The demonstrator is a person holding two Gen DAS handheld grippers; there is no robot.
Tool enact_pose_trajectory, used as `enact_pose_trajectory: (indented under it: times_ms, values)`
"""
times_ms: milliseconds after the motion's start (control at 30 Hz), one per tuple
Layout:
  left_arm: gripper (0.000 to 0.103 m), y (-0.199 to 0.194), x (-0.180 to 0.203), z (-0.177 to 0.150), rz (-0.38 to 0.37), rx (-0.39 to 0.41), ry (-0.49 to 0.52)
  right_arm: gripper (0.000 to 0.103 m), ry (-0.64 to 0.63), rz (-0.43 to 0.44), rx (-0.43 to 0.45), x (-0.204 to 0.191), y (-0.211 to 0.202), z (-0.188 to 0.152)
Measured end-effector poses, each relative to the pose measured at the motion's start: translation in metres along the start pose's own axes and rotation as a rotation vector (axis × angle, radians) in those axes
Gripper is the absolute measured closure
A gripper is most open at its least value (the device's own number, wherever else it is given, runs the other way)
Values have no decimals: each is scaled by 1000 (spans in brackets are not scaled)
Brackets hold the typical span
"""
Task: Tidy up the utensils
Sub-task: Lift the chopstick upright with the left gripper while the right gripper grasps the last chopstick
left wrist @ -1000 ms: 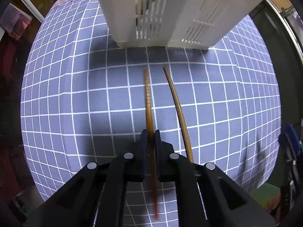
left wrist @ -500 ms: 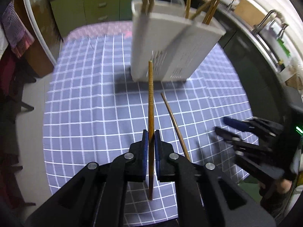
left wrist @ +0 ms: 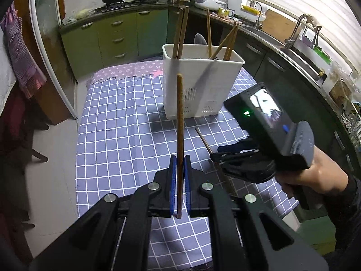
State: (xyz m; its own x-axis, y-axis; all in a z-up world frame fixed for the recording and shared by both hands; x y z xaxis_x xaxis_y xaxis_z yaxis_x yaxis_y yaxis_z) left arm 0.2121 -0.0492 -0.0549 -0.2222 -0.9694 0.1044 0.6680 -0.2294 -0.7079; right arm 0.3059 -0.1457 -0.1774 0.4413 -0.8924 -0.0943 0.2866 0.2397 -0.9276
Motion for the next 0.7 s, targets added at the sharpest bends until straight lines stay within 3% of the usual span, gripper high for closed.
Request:
enact_pose_trajectory:
  times_ms: [200, 400, 700]
  values:
    - [96, -1, -5, -5, -6, 3, 0, 93, -32, -50, -1, -11, 8, 3]
    - [96, -3, -8, -6, -7, 3, -3, 96, -2, -19, 50, -10, 0, 1]
    - [96, -9, -8, -7, 4, 20, 0, 96, 49, 62, 316, 1, -93, -29]
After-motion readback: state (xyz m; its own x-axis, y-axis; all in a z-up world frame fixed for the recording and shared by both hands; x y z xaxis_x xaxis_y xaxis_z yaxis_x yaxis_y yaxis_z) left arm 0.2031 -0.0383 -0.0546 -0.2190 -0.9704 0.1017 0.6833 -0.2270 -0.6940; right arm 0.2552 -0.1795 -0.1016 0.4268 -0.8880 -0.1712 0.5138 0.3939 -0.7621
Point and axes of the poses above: each gripper's, at about its wrist camera, not at the fingertips, and y roughly the way its jaws point, x to its right, z to its top, the point moved 1 cm from there along y, roughly the way its jaws point, and after that the axes turned 10 degrees about x, right-handed, at the moved point
